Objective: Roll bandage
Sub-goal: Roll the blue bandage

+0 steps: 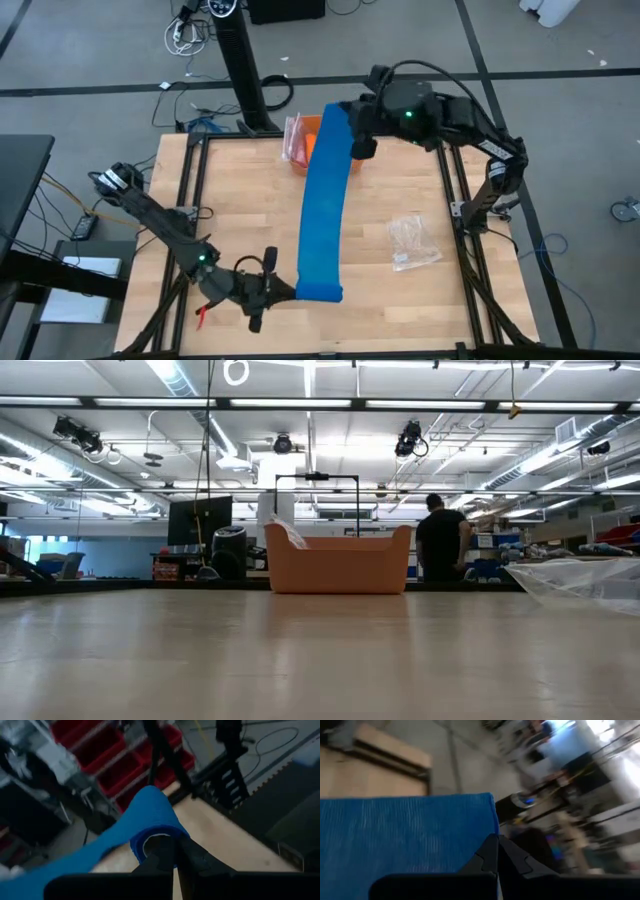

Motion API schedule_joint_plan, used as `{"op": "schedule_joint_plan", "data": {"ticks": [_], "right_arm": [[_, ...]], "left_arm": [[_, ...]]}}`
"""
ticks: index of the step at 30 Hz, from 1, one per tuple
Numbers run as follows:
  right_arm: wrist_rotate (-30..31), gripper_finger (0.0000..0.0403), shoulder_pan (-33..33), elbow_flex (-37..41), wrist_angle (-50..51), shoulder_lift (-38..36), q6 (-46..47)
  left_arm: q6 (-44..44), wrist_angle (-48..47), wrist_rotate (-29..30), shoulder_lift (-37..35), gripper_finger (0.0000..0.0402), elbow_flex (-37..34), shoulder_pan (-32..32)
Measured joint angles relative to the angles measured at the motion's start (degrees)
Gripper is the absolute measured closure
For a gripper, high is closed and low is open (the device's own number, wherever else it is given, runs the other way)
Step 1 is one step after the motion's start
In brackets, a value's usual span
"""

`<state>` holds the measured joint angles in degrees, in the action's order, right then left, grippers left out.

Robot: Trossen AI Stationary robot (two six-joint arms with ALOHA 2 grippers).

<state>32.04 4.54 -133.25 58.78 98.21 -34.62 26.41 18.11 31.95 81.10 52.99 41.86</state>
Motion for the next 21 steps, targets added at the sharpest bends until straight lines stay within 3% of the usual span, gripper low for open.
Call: {"op": "schedule_joint_plan", "data": {"ticks": [9, 15, 21], "right_arm": [[-8.4, 0.0403, 6.0, 11.1, 2.7, 0.1, 3.6], [-9.4, 0.0403, 13.1, 17.7, 0.0, 0.1, 2.3], [-9.4, 0.0403, 19.5, 18.0, -6.3, 0.1, -0.2]], "left_arm": [[-1.8, -5.5, -0.4, 0.0, 0.0393, 3.7, 2.5], [-7.5, -9.1, -2.0, 0.0, 0.0393, 3.7, 2.9], [-12.7, -11.8, -3.5, 0.1, 0.0393, 3.7, 2.9]]}}
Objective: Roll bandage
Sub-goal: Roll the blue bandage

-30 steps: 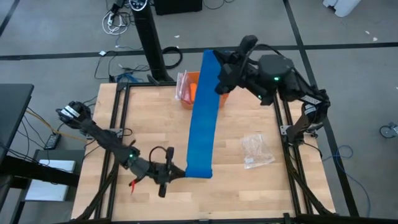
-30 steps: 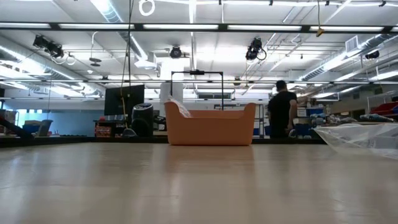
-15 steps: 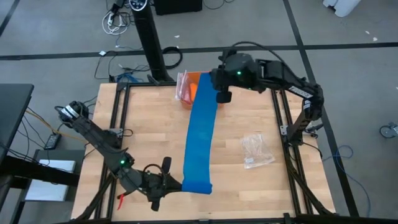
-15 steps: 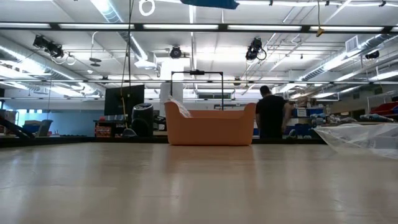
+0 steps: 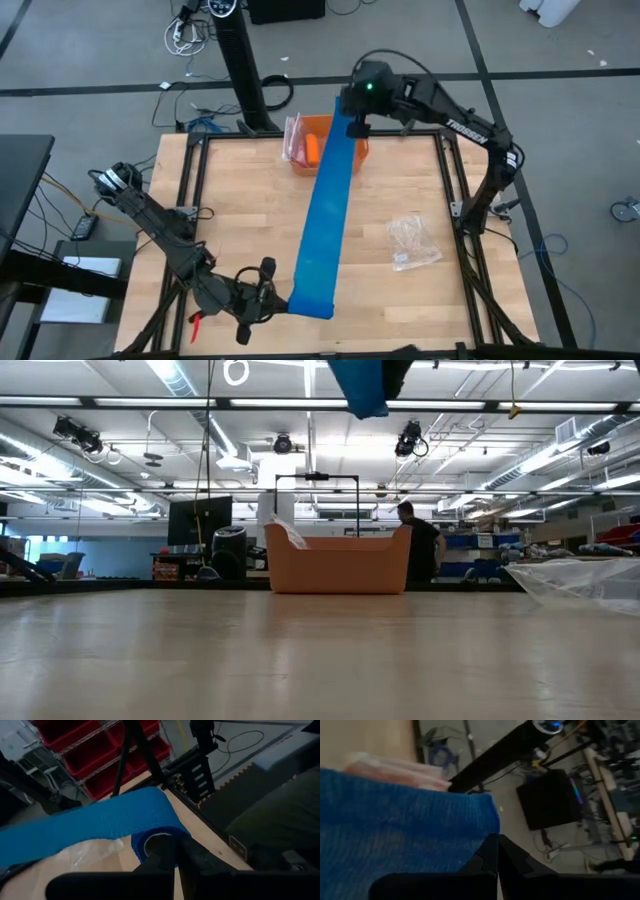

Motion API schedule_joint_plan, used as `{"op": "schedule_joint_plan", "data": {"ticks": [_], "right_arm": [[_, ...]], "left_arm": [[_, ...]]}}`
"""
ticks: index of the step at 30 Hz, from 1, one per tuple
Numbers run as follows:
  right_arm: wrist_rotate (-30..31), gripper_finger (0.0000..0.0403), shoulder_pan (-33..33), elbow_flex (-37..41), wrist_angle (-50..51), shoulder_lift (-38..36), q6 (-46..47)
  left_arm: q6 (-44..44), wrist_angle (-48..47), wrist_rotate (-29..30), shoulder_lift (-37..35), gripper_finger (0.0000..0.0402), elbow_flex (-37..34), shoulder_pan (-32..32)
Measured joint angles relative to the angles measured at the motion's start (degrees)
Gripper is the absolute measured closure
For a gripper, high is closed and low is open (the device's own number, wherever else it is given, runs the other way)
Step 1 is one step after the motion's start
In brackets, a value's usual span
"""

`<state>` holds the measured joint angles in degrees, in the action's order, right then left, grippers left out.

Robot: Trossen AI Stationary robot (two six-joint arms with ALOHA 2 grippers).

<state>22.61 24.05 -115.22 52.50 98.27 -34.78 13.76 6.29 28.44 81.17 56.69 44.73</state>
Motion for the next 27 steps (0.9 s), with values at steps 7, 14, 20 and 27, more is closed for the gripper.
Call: {"op": "schedule_joint_plan", "data": {"ticks": [7, 14, 20, 27], "right_arm": [[-3.6, 0.0403, 3.2, 0.0, -1.1, -0.5, 0.0], [-12.4, 0.0402, 3.6, 0.0, 0.8, 0.0, 4.6], [-17.7, 0.0394, 2.6, 0.4, 2.9, 0.1, 7.1], [-18.6, 0.0383, 0.8, 3.1, 3.1, 0.1, 10.9]], "left_arm": [[-3.9, -2.2, 0.1, 0.3, 0.0393, -0.2, 0.0], [-2.8, 2.0, -1.5, 0.3, 0.0393, -0.8, 0.0], [0.9, 4.7, -3.9, 0.3, 0.0393, -0.2, 0.0], [1.3, 4.6, -6.1, 0.3, 0.0393, 1.2, -0.5]]}}
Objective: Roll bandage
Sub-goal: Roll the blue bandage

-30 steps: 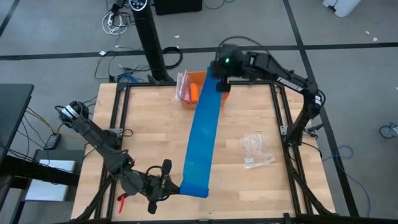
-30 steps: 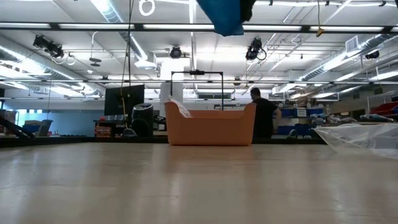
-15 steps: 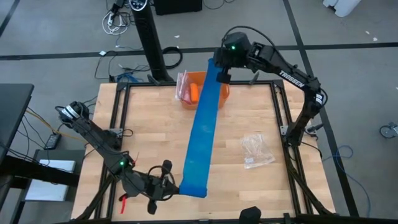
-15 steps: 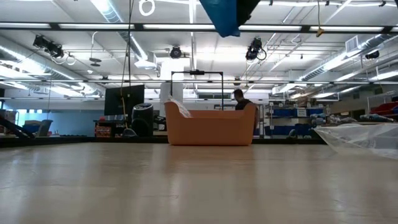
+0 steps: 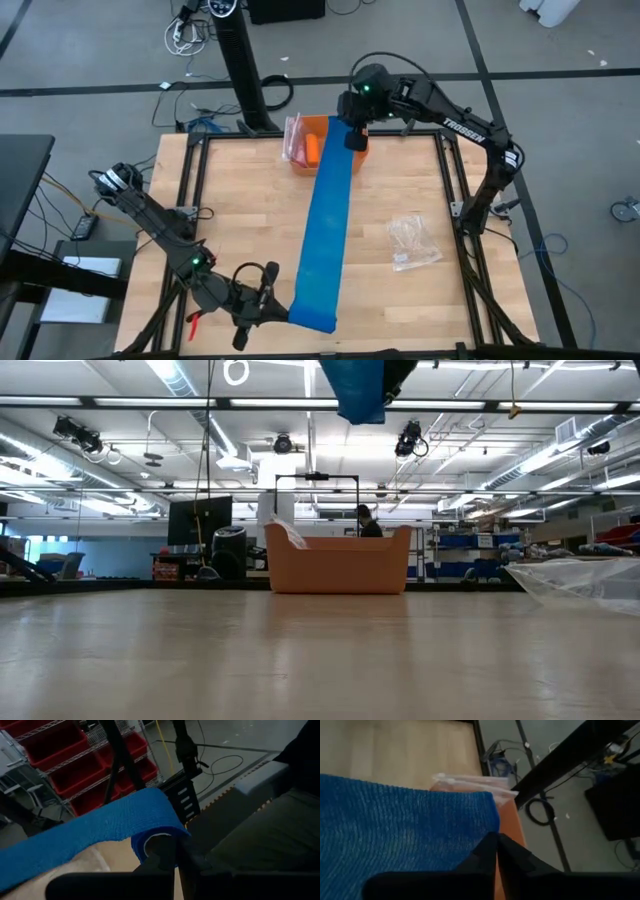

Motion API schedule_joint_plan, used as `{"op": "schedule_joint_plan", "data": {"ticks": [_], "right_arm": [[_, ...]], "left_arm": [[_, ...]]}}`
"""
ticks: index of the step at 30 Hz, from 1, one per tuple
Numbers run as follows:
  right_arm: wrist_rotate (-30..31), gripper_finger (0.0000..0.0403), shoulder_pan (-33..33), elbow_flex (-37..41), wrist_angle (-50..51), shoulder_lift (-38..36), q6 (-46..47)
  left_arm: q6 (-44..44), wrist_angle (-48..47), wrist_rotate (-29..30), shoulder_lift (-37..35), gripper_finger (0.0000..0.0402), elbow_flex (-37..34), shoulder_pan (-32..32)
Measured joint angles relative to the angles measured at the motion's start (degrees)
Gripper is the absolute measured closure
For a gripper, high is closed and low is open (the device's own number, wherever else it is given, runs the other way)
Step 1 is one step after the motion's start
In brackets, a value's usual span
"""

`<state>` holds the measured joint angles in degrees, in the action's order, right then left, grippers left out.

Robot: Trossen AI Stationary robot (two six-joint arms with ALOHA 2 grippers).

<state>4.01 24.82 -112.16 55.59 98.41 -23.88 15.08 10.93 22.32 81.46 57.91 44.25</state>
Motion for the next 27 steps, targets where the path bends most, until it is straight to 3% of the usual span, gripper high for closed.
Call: {"op": "schedule_joint_plan", "data": {"ticks": [16, 23, 27], "right_arm": [[2.1, 0.0187, -1.9, 1.0, 2.8, 0.1, 5.2], [1.9, 0.0173, -3.7, 1.0, 7.6, -1.9, 4.8], [-3.6, 0.0195, -5.2, 3.8, 9.3, -3.7, 7.8]], "left_arm": [[-0.3, -0.1, -0.2, 0.0, 0.0392, 0.0, 0.0], [1.0, 0.0, 2.8, -0.1, 0.0393, -0.1, 0.0], [1.1, 0.1, 4.3, -0.1, 0.0394, -1.4, 0.0]]}}
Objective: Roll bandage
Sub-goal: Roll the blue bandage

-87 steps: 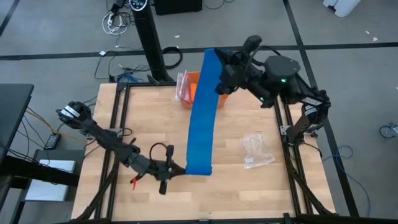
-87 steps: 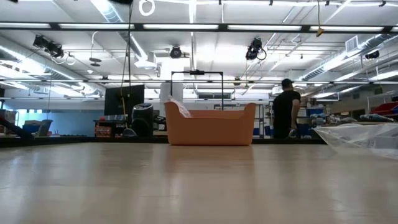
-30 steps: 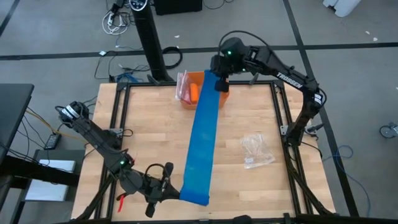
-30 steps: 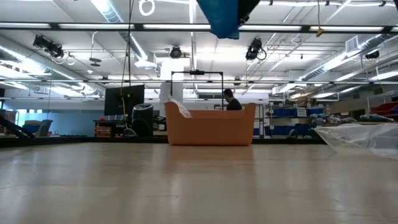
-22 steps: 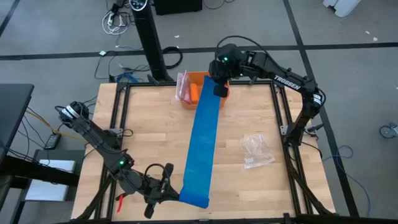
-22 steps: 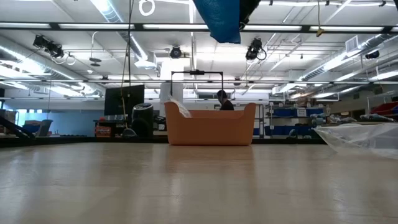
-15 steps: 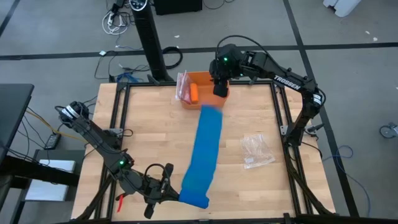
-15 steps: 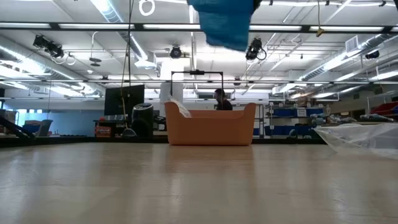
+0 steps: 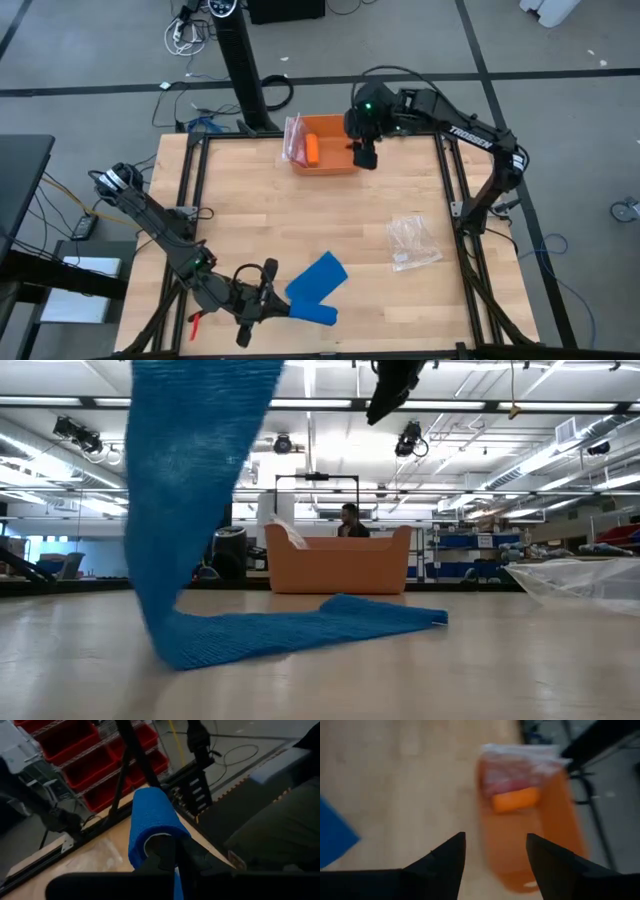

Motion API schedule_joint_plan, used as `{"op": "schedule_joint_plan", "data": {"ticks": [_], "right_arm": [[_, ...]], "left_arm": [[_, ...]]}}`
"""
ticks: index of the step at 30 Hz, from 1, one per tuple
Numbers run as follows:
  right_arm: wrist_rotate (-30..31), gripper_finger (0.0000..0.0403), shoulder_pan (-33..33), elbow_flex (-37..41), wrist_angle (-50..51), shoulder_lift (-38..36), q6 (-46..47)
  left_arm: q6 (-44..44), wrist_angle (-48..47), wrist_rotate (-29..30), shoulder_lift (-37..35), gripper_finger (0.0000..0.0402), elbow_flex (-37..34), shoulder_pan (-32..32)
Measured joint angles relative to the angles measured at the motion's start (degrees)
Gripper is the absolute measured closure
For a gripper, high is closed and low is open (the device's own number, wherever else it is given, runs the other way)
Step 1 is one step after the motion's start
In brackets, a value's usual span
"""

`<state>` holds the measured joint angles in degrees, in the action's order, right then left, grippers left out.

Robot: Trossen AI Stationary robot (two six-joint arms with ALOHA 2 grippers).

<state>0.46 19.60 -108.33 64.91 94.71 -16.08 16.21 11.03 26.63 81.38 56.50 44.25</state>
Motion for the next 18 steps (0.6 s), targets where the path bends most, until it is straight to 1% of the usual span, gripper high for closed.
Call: {"op": "schedule_joint_plan", "data": {"ticks": [2, 3, 5, 7, 11, 14, 16, 18], "right_arm": [[-1.3, 0.0207, -1.7, 4.8, -2.1, -2.0, 0.9], [-1.5, 0.0212, -2.5, 8.5, -4.3, -3.4, 1.2], [-1.8, 0.0221, -4.1, 17.1, -9.7, -6.7, 1.6], [-1.8, 0.0226, -5.3, 27.0, -18.0, -10.9, 2.6], [-1.8, 0.0228, -8.0, 46.5, -40.0, -20.0, 8.6], [-0.8, 0.0229, -12.3, 59.5, -59.3, -25.1, 14.4], [0.7, 0.0233, -16.4, 66.3, -72.4, -26.7, 16.8], [3.7, 0.0241, -21.4, 71.4, -83.5, -26.9, 17.6]], "left_arm": [[0.1, 1.5, 1.1, 0.0, 0.0394, -0.8, 0.0], [0.2, 1.9, 1.6, 0.0, 0.0394, -1.0, 0.0], [0.6, 2.5, 2.3, 0.0, 0.0394, -1.3, 0.0], [1.6, 3.9, 2.3, 0.0, 0.0394, -1.3, 0.0], [1.7, 5.7, 1.6, -1.6, 0.0394, -1.3, -0.1], [1.2, 6.6, 0.4, -2.9, 0.0394, -1.3, -0.4], [0.1, 6.8, 0.0, -3.7, 0.0394, -1.3, -0.9], [-0.6, 7.5, -0.8, -4.8, 0.0394, -1.3, -1.8]]}}
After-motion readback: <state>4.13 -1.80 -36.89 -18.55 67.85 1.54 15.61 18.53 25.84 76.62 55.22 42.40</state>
